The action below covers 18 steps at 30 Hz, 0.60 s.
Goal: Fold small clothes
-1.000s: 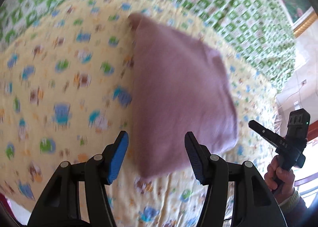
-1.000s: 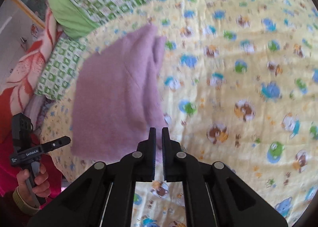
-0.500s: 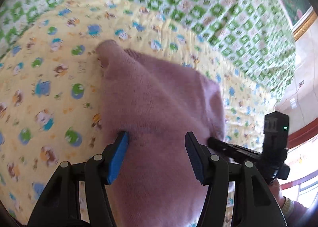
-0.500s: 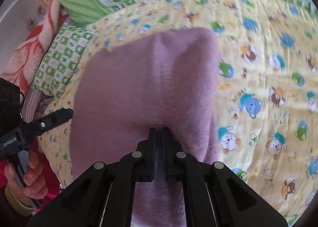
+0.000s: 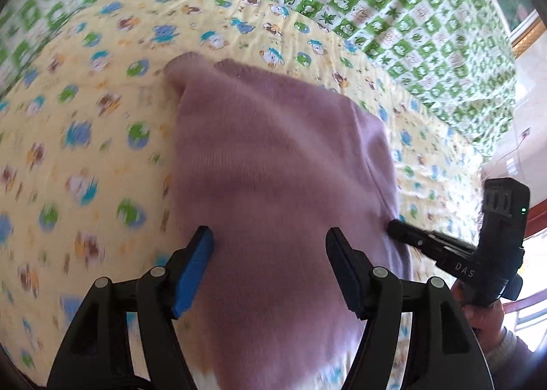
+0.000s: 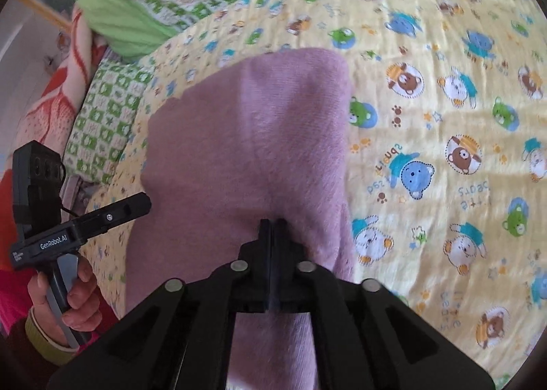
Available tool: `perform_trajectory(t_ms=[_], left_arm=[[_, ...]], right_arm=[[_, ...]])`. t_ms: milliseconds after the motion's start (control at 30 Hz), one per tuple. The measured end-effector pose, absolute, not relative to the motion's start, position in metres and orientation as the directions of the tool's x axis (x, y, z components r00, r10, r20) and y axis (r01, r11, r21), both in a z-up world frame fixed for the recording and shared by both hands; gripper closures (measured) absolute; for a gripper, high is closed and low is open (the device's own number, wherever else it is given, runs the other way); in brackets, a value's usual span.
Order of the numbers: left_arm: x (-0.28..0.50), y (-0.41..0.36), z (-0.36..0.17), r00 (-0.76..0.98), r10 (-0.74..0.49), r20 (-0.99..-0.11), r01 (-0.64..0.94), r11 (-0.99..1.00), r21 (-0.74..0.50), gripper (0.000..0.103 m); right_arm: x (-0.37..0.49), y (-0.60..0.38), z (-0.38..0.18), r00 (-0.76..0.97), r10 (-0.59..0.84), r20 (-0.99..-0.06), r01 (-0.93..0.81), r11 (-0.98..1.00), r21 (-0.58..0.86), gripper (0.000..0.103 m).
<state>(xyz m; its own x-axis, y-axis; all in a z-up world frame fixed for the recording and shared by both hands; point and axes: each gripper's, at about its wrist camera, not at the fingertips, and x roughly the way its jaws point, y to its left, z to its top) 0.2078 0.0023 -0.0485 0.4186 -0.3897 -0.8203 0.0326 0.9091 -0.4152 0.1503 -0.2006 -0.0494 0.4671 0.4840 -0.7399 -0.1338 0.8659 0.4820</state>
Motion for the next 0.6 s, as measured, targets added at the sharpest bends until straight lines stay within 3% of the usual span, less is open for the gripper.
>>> perform_trajectory(t_ms=[133,200,300,400,600], left_arm=[[0.164,0.003,-0.055,0.410,-0.398,-0.821,0.029,0.905,-0.424,0.034],[0.149,-0.001,-0.069,0.381,-0.375,-0.845,0.032,0.919,-0.393,0.034],[0.138,-0.002,-0.094,0.328,-0.363,-0.872,0.008,0.924,-0.382,0.034],[0.131,-0.004,-0.107,0.318,-0.363,-0.876,-0.011,0.923,-0.386,0.034],[0.113,-0.009,-0.090,0.359,-0.345,-0.867,0.015,0.931,-0.364,0.035]], right_arm=[[0.109,-0.187,-0.032,0.463,0.513,-0.722,-0.252,0.858,0.448,0.099],[0.095,-0.178,-0.042,0.426,0.497,-0.756,-0.274,0.867,0.415,0.099],[0.091,-0.184,-0.076,0.392,0.420,-0.819,-0.206,0.907,0.366,0.099],[0.095,-0.201,-0.097,0.394,0.456,-0.798,-0.149,0.889,0.434,0.103],[0.084,-0.200,-0.083,0.424,0.434,-0.795,-0.157,0.899,0.408,0.101]])
